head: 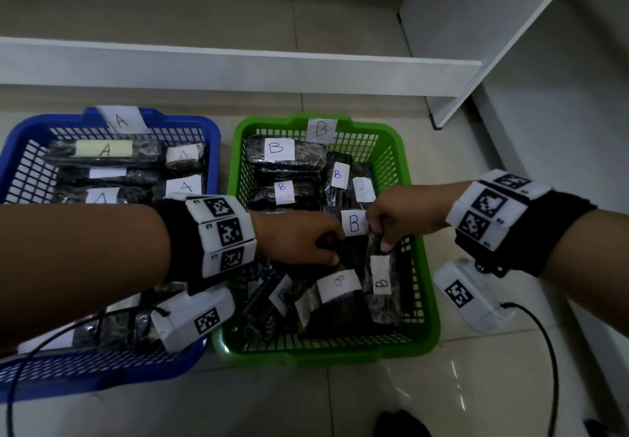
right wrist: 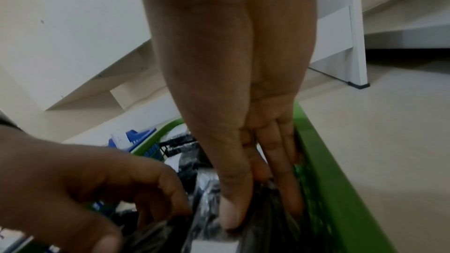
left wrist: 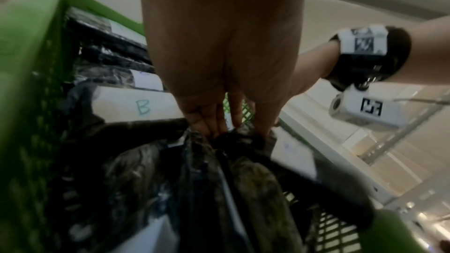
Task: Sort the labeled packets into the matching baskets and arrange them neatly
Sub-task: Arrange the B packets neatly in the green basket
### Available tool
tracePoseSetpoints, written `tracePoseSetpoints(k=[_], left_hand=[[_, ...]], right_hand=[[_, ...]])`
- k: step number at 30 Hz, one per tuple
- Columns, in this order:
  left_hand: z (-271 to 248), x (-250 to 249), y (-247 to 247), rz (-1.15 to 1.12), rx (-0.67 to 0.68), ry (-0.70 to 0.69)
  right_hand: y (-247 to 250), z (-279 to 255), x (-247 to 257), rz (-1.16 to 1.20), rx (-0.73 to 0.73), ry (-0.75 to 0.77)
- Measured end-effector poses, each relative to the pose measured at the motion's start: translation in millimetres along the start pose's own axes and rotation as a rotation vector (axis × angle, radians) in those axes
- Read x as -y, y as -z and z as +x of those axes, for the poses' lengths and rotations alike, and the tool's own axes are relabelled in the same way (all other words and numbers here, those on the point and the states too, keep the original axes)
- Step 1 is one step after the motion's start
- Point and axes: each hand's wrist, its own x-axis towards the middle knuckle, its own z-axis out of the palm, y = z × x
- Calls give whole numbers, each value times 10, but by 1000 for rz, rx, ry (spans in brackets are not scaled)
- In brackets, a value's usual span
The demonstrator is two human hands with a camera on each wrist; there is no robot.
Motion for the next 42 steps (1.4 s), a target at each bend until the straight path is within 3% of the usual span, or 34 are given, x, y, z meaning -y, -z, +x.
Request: tracePoseSetpoints(k=[3, 6, 8, 11, 15, 22, 28, 31, 37, 42], left_hand=[[38, 17, 64, 49, -187, -68], [148, 66, 116, 396, -310, -89], [236, 78, 124, 582, -259, -42], [333, 47, 111, 630, -201, -6], [434, 51, 86, 711, -220, 11], [406, 117, 209, 620, -83, 20], [484, 87, 88, 424, -231, 92], [495, 81, 99, 385, -245, 110], [509, 11, 60, 567, -283, 141], [482, 52, 123, 498, -251, 174]], right_hand=[[113, -42, 1, 27, -16, -29], [252, -100, -46, 51, -124, -85], [343, -159, -87, 27, -199, -140], [433, -216, -174, 46, -317, -205], [456, -237, -266, 141, -537, -301], [374, -190, -387, 254, -715, -443], [397, -168, -428, 350, -832, -505], [361, -171, -410, 364, -840, -509], [283, -156, -381, 383, -802, -502], [268, -138, -384, 391, -822, -492]])
